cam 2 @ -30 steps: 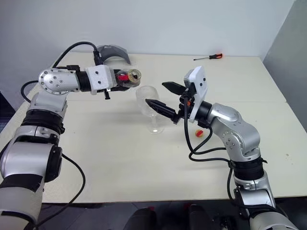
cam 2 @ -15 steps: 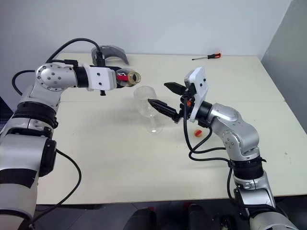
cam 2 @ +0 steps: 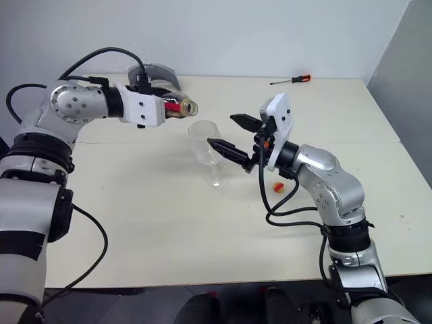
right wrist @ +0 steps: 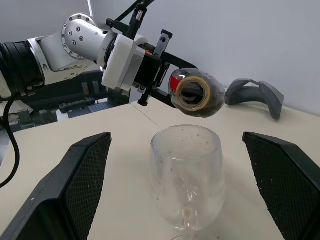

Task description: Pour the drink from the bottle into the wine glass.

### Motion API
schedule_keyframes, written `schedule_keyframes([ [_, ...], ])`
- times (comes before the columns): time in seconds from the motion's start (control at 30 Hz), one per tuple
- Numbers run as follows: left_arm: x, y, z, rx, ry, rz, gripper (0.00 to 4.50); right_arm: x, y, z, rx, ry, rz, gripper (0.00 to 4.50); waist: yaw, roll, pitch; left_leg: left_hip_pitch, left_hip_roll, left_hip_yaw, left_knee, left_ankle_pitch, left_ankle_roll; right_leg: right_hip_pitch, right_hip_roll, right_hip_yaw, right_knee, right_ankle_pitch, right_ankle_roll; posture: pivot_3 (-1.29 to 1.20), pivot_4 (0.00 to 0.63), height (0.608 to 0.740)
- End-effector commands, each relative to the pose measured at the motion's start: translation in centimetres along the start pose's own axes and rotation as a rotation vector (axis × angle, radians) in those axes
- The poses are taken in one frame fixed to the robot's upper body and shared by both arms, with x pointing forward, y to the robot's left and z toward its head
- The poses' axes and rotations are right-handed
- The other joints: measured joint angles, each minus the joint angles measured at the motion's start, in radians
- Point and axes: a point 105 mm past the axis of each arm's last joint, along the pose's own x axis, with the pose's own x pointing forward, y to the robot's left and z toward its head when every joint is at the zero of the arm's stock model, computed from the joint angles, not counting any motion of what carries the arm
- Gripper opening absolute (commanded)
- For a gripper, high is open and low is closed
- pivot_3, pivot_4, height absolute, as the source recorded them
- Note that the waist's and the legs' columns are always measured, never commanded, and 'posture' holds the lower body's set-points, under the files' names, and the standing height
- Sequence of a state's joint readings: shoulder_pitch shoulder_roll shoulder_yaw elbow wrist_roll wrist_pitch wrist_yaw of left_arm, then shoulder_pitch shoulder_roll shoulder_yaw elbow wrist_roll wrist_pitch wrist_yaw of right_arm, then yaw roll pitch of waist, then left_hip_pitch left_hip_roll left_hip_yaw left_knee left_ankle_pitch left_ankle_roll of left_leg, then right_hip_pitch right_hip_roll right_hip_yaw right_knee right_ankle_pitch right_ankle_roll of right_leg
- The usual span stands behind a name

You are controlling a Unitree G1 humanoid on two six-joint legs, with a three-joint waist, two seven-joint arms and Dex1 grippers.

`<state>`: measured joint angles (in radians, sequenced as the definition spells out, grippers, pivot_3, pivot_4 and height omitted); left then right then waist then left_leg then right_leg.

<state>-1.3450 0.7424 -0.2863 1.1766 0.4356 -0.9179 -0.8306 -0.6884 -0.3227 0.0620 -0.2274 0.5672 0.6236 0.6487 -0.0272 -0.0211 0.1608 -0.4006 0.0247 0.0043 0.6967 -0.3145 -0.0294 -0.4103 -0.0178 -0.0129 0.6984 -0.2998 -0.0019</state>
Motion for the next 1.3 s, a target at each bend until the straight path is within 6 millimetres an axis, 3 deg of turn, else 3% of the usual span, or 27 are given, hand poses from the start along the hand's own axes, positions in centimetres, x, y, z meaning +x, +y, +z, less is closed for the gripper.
schedule_keyframes([
  [0.03, -0.9, 2.1, 0.2, 0.064, 0.01, 0.054, 1.24, 0.1, 0.1, 1.5, -0.044, -0.047, 0.009, 4.5, 0.0, 0.0, 0.0, 0.0, 0.0, 0.0, 0.0, 0.0, 0.0, 0.0, 0.0, 0.0, 0.0, 0.0, 0.0, 0.0, 0.15, 0.74],
  [1.3, -0.7, 3.6, 1.5, 0.235, 0.003, 0.055, 1.24, 0.1, -0.6, 1.4, -0.068, -0.048, -0.012, 4.5, -0.001, 0.0, 0.0, 0.0, 0.0, 0.001, 0.0, 0.001, -0.002, 0.0, 0.0, 0.0, 0.0, 0.0, 0.0, 0.0, 0.15, 0.74],
])
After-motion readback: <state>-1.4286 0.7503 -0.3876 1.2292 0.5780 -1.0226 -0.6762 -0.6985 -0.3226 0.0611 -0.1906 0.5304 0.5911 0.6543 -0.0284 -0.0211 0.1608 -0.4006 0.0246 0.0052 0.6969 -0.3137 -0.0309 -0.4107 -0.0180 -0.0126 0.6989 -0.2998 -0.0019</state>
